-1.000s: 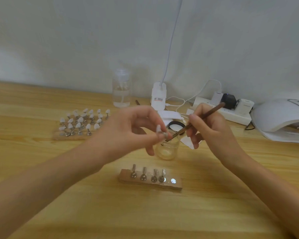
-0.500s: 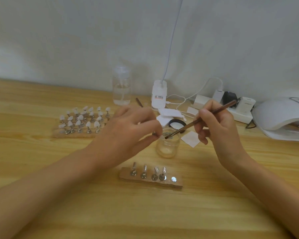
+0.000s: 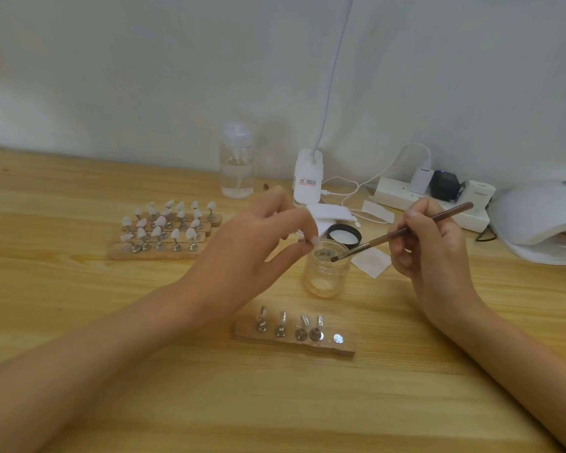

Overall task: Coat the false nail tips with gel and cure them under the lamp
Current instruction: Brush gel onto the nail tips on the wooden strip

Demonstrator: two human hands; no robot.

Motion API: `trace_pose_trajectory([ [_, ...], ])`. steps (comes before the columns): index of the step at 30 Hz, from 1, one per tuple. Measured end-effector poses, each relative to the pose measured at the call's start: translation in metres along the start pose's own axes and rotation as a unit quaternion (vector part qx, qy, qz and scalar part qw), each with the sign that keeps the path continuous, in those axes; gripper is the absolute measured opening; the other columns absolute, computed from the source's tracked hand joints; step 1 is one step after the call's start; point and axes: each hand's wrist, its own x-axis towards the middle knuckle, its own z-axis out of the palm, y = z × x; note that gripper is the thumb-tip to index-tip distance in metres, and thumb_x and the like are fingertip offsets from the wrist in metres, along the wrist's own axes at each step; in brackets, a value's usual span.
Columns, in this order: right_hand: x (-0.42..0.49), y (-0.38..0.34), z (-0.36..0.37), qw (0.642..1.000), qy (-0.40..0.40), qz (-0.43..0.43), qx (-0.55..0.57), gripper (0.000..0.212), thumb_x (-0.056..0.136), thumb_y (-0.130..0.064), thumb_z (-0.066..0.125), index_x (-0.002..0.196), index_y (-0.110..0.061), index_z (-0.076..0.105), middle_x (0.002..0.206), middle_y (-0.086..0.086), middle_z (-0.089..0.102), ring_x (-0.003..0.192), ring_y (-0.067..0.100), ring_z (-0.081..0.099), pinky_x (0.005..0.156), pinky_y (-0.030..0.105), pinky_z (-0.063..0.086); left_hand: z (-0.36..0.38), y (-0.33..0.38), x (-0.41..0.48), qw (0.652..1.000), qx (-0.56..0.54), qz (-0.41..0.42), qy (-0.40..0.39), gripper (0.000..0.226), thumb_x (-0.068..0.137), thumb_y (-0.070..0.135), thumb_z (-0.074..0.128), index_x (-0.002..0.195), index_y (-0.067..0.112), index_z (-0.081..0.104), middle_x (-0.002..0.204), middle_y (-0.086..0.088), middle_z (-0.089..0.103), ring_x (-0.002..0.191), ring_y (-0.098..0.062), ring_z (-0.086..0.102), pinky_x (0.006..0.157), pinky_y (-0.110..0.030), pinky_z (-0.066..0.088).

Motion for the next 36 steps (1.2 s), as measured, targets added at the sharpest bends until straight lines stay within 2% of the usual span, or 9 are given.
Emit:
trace_pose_trajectory([
  [3,-0.002,0.0,-0.001,1.0,0.007,0.003,0.018,0.031,0.103,-0.013,0.042,0.073,-0.016,0.048,0.055,0.0,0.052,0.044,0.01,0.04,0.04,0.019,0.03,0.008,-0.001,0.0,0.978,-0.151,-0.14,0.012,0.006,0.087,0.026,0.071,0.084,0.027,0.066,0.088,0.016,0.057,0.059,-0.004,0.046,0.064,-0.018,0.047],
  [6,-0.005,0.001,0.0,0.999,0.012,0.019,0.043,0.03,0.104,-0.014,0.042,0.075,-0.014,0.048,0.056,0.0,0.055,0.045,0.011,0.046,0.039,0.019,0.036,0.018,-0.005,-0.004,0.946,-0.229,-0.228,0.015,0.01,0.085,0.024,0.074,0.082,0.023,0.064,0.077,0.028,0.062,0.052,-0.003,0.044,0.056,-0.011,0.04],
  [8,-0.006,0.003,0.002,0.997,0.013,0.033,0.064,0.027,0.103,-0.015,0.044,0.077,-0.012,0.048,0.058,0.001,0.057,0.048,0.012,0.051,0.041,0.02,0.041,0.022,-0.007,-0.007,0.943,-0.237,-0.235,0.02,0.011,0.085,0.022,0.075,0.081,0.021,0.064,0.072,0.023,0.063,0.05,-0.004,0.041,0.054,-0.013,0.038],
  [11,-0.007,0.006,0.003,0.994,0.01,0.053,0.097,0.023,0.1,-0.019,0.049,0.078,-0.012,0.05,0.06,0.002,0.06,0.052,0.012,0.055,0.045,0.021,0.046,0.025,-0.008,-0.007,0.934,-0.263,-0.24,0.02,0.013,0.083,0.018,0.077,0.079,0.021,0.065,0.061,0.026,0.059,0.045,-0.002,0.035,0.049,-0.008,0.032],
  [15,-0.008,0.006,0.003,0.99,-0.006,0.064,0.127,0.02,0.087,-0.029,0.058,0.08,-0.013,0.049,0.061,0.002,0.06,0.052,0.011,0.055,0.046,0.02,0.046,0.026,-0.011,-0.007,0.921,-0.29,-0.26,0.015,0.017,0.077,0.025,0.081,0.073,0.031,0.067,0.083,0.015,0.07,0.052,-0.006,0.039,0.053,-0.01,0.039],
  [17,-0.008,0.006,0.003,0.99,-0.011,0.061,0.129,0.017,0.091,-0.023,0.057,0.078,-0.015,0.05,0.062,0.001,0.06,0.052,0.01,0.055,0.046,0.02,0.046,0.026,-0.012,-0.007,0.917,-0.301,-0.263,0.013,0.014,0.073,0.033,0.081,0.075,0.031,0.068,0.092,0.01,0.072,0.056,-0.01,0.042,0.057,-0.014,0.042],
  [21,-0.009,0.006,0.003,0.991,-0.009,0.058,0.121,0.023,0.1,-0.013,0.048,0.077,-0.016,0.048,0.061,0.002,0.06,0.052,0.011,0.055,0.046,0.02,0.046,0.025,-0.012,-0.008,0.915,-0.311,-0.257,0.016,0.013,0.073,0.035,0.078,0.077,0.027,0.068,0.09,0.009,0.072,0.053,-0.007,0.041,0.054,-0.011,0.039],
  [25,-0.009,0.007,0.003,0.993,-0.008,0.05,0.111,0.024,0.099,-0.015,0.051,0.075,-0.016,0.048,0.062,0.002,0.061,0.052,0.012,0.056,0.047,0.02,0.047,0.026,-0.014,-0.009,0.919,-0.299,-0.256,0.013,0.009,0.083,0.024,0.076,0.079,0.023,0.068,0.085,0.012,0.07,0.051,-0.006,0.039,0.053,-0.01,0.037],
  [36,-0.011,0.006,0.007,0.995,-0.048,0.022,0.086,0.018,0.086,-0.026,0.061,0.069,-0.022,0.055,0.063,0.002,0.062,0.054,0.013,0.058,0.048,0.021,0.048,0.027,-0.012,-0.009,0.921,-0.284,-0.266,0.001,0.007,0.085,0.018,0.075,0.082,0.02,0.068,0.093,0.01,0.07,0.056,-0.012,0.045,0.057,-0.018,0.04],
])
